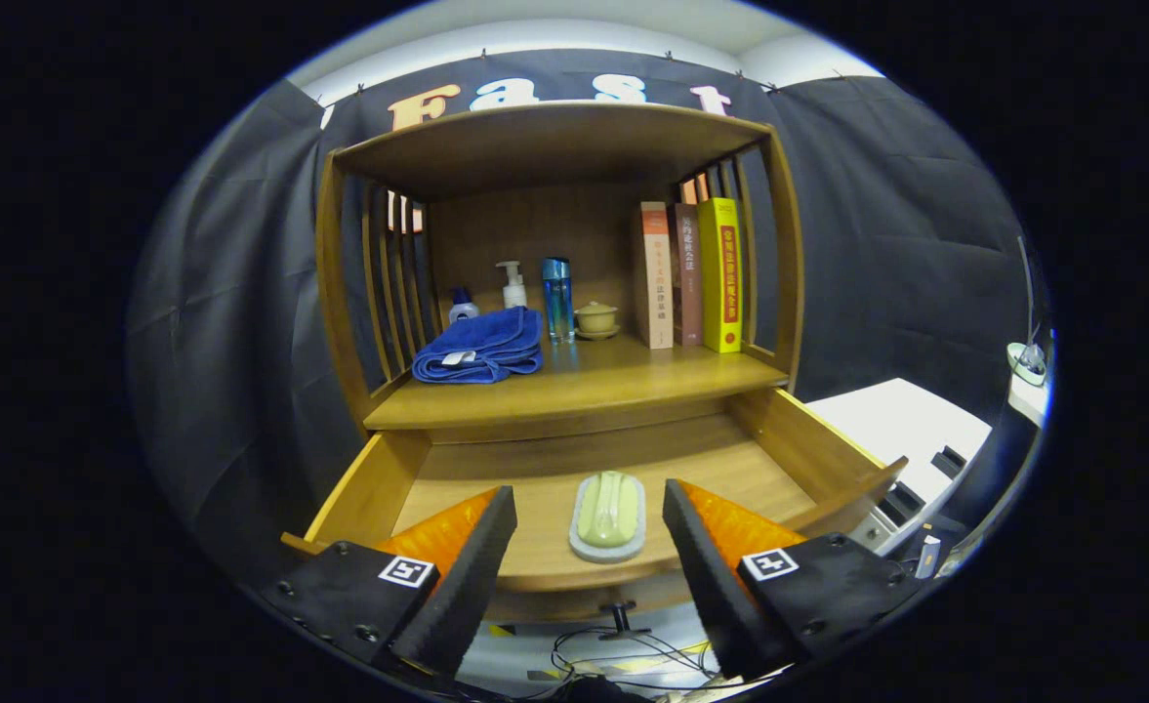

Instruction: Pull open the drawer, take out the items inside it, and place them on the countertop above the cabinet.

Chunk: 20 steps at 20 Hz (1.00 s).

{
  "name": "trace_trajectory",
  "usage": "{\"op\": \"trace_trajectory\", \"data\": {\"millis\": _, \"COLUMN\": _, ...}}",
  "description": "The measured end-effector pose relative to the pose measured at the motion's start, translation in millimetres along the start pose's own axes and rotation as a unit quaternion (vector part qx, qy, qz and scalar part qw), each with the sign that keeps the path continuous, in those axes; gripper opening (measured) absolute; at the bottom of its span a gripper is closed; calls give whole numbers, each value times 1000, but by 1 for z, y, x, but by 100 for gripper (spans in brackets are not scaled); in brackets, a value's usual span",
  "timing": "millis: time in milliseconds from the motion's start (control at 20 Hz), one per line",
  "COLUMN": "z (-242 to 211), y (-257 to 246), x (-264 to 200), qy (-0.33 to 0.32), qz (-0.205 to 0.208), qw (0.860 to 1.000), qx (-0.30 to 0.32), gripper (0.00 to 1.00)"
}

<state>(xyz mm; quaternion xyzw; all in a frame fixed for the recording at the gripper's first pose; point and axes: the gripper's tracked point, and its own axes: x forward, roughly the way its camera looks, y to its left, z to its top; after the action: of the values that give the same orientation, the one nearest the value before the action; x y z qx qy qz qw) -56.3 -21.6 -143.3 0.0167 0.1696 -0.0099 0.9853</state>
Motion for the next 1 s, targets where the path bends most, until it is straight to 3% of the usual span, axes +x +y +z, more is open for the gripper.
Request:
{"op": "trace_trajectory", "data": {"millis": 250, "z": -9, "y": 1, "x": 46, "qy": 40, "qz": -9, "qw": 998, "qx": -39, "gripper": 99}}
{"op": "trace_trajectory", "data": {"millis": 700, "z": -61, "y": -7, "x": 108, "qy": 157, "qz": -18, "qw": 986, "qx": -45, "gripper": 98}}
{"op": "trace_trajectory", "data": {"millis": 1000, "z": -110, "y": -24, "x": 113, "qy": 231, "qz": -33, "qw": 972, "qx": -3, "gripper": 82}}
